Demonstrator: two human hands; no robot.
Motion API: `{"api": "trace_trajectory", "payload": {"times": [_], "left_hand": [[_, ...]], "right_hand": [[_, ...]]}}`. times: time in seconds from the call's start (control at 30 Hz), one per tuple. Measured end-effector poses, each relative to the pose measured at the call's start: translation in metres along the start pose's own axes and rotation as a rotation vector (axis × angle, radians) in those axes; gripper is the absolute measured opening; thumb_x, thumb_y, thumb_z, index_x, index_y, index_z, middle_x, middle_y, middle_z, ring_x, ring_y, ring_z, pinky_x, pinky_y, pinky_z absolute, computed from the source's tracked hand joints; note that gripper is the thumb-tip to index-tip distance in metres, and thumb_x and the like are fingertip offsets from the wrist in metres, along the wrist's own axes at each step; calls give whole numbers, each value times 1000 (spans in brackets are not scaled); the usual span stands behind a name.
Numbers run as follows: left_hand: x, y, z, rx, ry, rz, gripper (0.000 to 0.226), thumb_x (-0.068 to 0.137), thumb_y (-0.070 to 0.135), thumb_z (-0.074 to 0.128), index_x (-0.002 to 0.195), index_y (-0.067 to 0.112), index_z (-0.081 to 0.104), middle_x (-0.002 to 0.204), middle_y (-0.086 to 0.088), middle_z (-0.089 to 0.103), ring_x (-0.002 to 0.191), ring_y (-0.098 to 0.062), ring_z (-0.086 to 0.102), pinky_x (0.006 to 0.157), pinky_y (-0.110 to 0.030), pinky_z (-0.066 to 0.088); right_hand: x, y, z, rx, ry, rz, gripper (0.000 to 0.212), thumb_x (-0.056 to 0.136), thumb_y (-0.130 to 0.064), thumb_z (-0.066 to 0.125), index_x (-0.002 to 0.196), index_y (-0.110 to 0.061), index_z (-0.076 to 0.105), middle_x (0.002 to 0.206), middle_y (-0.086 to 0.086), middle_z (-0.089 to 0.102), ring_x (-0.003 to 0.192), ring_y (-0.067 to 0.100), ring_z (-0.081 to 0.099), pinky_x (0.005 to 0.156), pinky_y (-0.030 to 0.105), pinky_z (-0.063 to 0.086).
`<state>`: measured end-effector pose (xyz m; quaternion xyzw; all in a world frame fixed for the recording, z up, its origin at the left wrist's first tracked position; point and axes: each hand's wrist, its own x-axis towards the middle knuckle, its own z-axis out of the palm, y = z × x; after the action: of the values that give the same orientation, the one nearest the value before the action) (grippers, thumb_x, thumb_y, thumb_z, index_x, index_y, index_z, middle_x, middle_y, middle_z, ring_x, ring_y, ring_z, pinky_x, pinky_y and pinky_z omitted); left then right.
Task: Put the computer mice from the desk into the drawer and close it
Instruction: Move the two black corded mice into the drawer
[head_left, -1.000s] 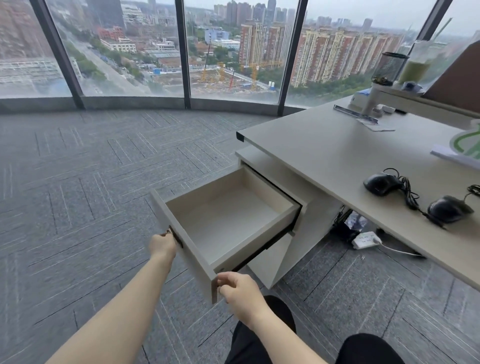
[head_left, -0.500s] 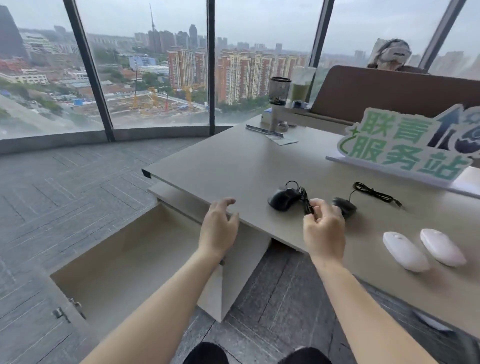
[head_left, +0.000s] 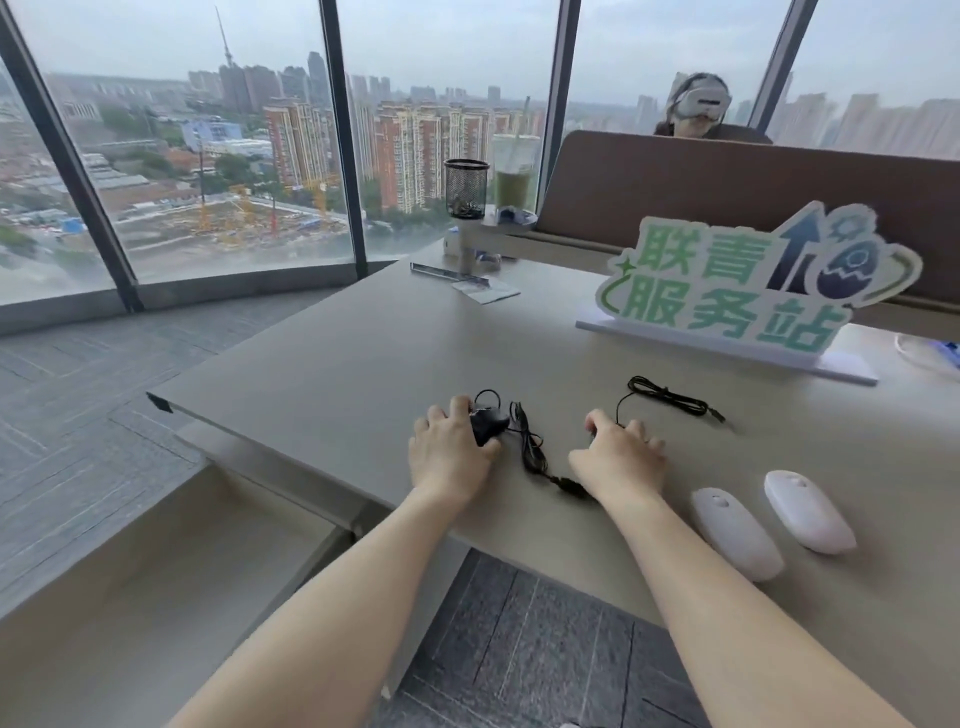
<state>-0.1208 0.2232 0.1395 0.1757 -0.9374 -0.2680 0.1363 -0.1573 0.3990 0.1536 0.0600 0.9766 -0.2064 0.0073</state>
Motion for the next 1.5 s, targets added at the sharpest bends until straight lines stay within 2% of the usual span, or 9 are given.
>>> {"api": "trace_trajectory", "payload": {"times": [0.1,0.23,0.43,0.63,0.9,1.0,1.1,1.3,1.5], "left_hand": [[-9,-9,-28,-288,124,5,55,77,44,58,123,19,43,116,-9,58,108,-30,52,85,-40,45],[-20,-15,-93,-456,361,81,57,79,37,62,129,20,43,122,-5,58,106,-24,56,84,-33,43],[-42,-35,-193,-401,582,156,60,82,40,59,137,22,43,117,1,52,92,-12,54,76,-25,45],[-73,-99,-259,-266,692,85,60,80,42,59,136,24,46,112,6,49,93,-13,49,70,-18,36],[-107,-223,-229,-238,613,-217,56,82,40,61,133,21,48,113,-4,56,98,-21,55,81,-32,42],[-114,-271,-186,-252,481,-355,60,79,48,58,132,21,48,119,-6,60,107,-25,58,85,-38,47],[-121,-307,-144,-256,346,-523,66,82,47,58,139,17,42,127,-13,54,119,-32,51,96,-42,42],[-114,-344,-87,-101,130,-804,70,91,47,48,150,21,21,139,-20,39,128,-36,37,102,-43,36],[-105,-362,-66,5,5,-897,59,87,45,55,141,29,35,132,-14,40,122,-34,41,95,-41,42]], "right_hand": [[-2,5,-6,151,36,-71,30,79,-22,53,108,-27,53,120,15,51,107,39,43,88,39,35],[-34,-27,-28,504,202,-335,34,77,-18,59,109,-27,56,123,7,57,101,27,43,87,35,34],[-110,-117,-65,917,191,-531,61,68,-25,54,128,-37,51,121,-8,61,113,22,52,93,38,48],[-167,-189,-41,988,4,-670,64,70,-30,54,133,-38,49,127,-8,60,114,20,56,97,47,51],[-205,-232,82,821,-354,-697,62,72,-36,56,134,-33,50,124,-4,63,116,21,57,100,46,49],[-203,-233,133,706,-471,-631,60,80,-26,58,138,-28,48,137,-3,56,128,21,45,105,36,38],[-199,-232,178,543,-522,-575,59,84,-21,58,141,-23,46,142,-2,51,132,22,40,106,31,32],[-190,-245,252,10,-608,-600,59,87,-20,45,145,-23,36,147,8,37,127,34,34,108,40,36],[-179,-253,285,-288,-617,-603,58,88,-2,47,140,-21,33,155,20,18,131,39,31,100,40,46]]}}
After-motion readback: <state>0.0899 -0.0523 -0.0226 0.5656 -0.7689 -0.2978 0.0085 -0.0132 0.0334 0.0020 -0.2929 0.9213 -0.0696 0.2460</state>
